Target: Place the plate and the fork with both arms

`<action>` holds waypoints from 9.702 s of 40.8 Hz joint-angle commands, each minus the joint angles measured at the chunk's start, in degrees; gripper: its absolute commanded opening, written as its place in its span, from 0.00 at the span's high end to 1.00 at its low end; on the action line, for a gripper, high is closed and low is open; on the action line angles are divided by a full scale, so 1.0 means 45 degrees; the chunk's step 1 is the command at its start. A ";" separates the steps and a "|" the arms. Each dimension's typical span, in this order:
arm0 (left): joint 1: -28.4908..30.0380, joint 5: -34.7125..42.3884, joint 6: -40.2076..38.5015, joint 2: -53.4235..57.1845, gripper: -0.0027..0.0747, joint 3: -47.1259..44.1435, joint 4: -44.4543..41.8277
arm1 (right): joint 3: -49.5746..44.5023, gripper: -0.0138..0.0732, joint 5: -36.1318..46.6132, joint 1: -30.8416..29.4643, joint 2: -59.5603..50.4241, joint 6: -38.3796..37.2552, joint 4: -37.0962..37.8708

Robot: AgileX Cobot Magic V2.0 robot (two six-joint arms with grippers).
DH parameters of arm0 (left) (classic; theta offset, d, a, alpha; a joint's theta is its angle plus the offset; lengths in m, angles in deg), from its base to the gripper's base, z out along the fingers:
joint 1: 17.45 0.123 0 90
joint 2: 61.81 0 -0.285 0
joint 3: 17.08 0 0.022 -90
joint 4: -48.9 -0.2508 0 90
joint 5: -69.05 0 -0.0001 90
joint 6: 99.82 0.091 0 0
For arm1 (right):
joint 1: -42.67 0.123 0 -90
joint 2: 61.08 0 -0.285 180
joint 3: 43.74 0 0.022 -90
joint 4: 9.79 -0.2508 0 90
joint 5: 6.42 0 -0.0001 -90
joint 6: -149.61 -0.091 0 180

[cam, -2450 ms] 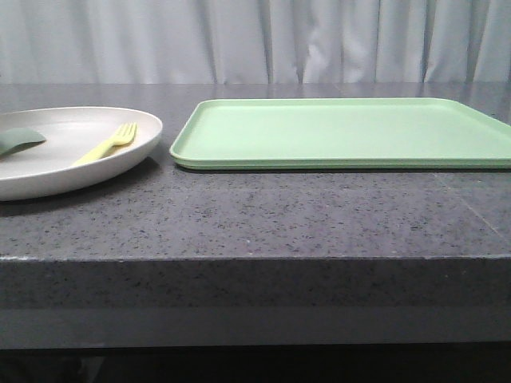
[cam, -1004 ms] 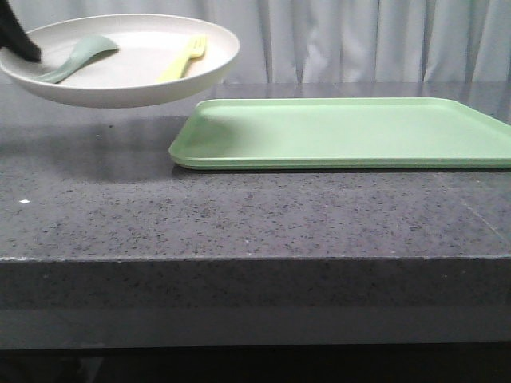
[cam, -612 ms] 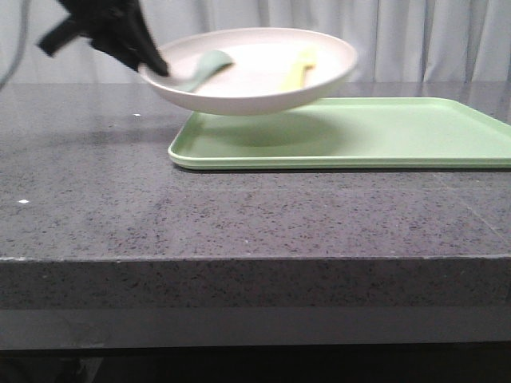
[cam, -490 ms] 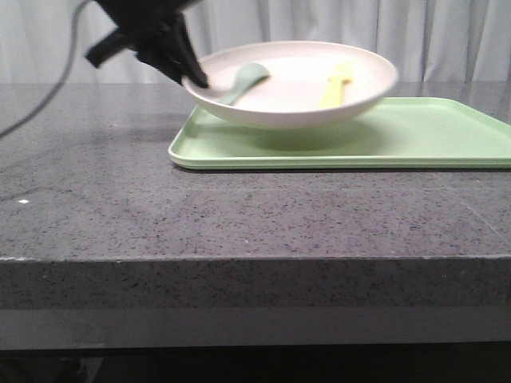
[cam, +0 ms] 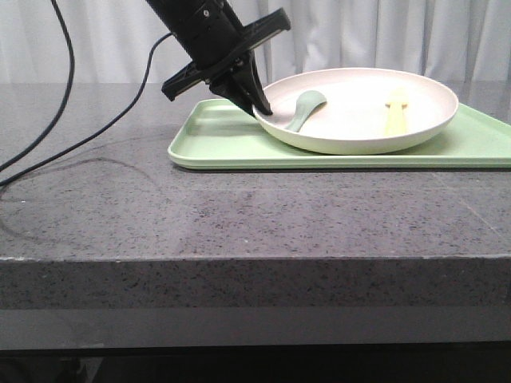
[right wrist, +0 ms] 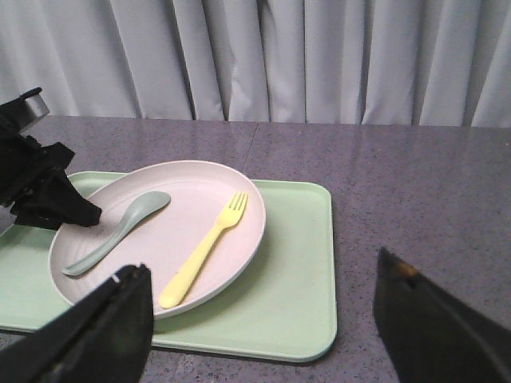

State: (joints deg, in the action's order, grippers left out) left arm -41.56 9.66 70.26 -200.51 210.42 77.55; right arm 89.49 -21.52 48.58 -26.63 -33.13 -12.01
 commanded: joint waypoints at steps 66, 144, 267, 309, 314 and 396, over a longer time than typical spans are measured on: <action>0.0205 -0.2975 0.1268 0.3998 0.99 0.2261 -0.5363 | 0.0470 0.16 0.0973 -0.0039 0.0138 0.0040 0.0127; 0.0964 1.0705 0.0972 2.6398 0.99 -2.2033 -0.7210 | 0.3662 0.39 -0.0902 -0.0026 0.4544 0.0010 -0.0871; 0.0964 1.0705 0.0972 2.6398 0.99 -2.2033 -0.7210 | 1.4671 0.80 -0.8705 -0.1192 1.6331 -0.1503 -0.0326; 0.0964 1.0705 0.0972 2.6398 0.99 -2.2033 -0.7210 | 1.4776 0.51 -0.8744 -0.1415 1.6463 -0.0835 -0.0193; 0.0964 1.0705 0.0972 2.6398 0.99 -2.2033 -0.7210 | 1.4776 0.68 -0.8781 -0.1399 1.5606 -0.0632 -0.0193; 0.0964 1.0705 0.0972 2.6398 0.99 -2.2033 -0.7210 | -0.2275 0.98 0.1841 -0.0723 -0.1833 0.0707 -0.0195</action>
State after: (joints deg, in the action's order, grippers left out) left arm -37.29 53.30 74.82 -81.16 109.80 44.68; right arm 77.59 -18.28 45.31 -35.16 -30.39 -13.20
